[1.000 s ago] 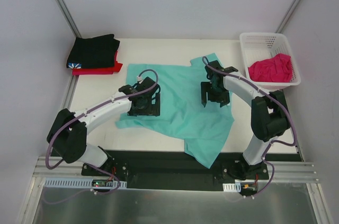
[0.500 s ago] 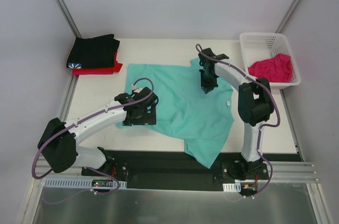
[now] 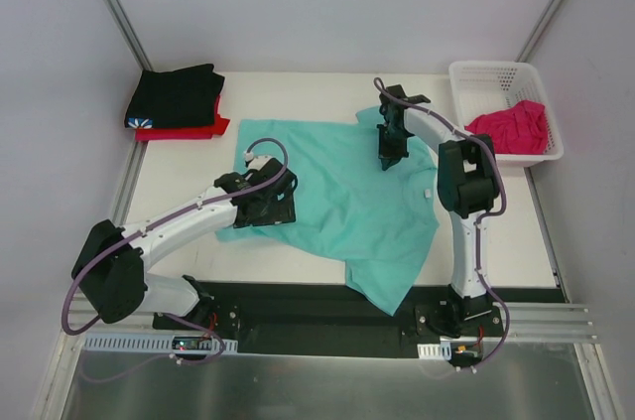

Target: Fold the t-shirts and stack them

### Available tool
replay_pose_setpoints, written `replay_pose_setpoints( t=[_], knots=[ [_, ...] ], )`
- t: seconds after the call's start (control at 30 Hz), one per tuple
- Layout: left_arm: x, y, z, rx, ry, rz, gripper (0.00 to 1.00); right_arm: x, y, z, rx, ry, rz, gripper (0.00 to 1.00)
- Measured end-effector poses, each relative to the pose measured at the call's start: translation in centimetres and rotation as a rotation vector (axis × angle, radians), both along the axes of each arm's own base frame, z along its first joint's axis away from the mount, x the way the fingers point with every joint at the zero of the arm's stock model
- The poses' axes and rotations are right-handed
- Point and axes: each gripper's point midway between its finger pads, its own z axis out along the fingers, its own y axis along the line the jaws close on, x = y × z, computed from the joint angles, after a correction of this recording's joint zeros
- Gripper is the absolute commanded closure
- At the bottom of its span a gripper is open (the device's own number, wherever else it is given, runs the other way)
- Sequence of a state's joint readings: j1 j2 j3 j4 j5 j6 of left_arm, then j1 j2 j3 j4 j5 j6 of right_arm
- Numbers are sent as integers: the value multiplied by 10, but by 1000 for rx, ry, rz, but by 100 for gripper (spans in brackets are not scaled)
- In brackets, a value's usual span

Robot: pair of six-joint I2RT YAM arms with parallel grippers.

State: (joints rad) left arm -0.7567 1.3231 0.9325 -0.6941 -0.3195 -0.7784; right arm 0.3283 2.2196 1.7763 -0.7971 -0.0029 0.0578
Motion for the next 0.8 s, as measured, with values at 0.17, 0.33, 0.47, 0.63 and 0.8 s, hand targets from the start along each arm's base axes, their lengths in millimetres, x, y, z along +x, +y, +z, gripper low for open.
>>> replay_pose_setpoints(
  t=[0.17, 0.33, 0.47, 0.63, 0.8],
  knots=[
    [15, 1, -16, -24, 2, 40, 1, 0, 1, 0, 30, 9, -2, 99],
    [26, 0, -26, -20, 6, 52, 1, 0, 1, -1, 49, 15, -2, 99],
    [27, -6, -27, -44, 9, 38, 1, 0, 2, -1, 60, 16, -1, 99],
    [11, -7, -38, -78, 46, 27, 1, 0, 2, -1, 66, 17, -2, 99],
    [-24, 0, -43, -107, 86, 14, 1, -1, 3, -1, 79, 21, 0, 99]
  ],
)
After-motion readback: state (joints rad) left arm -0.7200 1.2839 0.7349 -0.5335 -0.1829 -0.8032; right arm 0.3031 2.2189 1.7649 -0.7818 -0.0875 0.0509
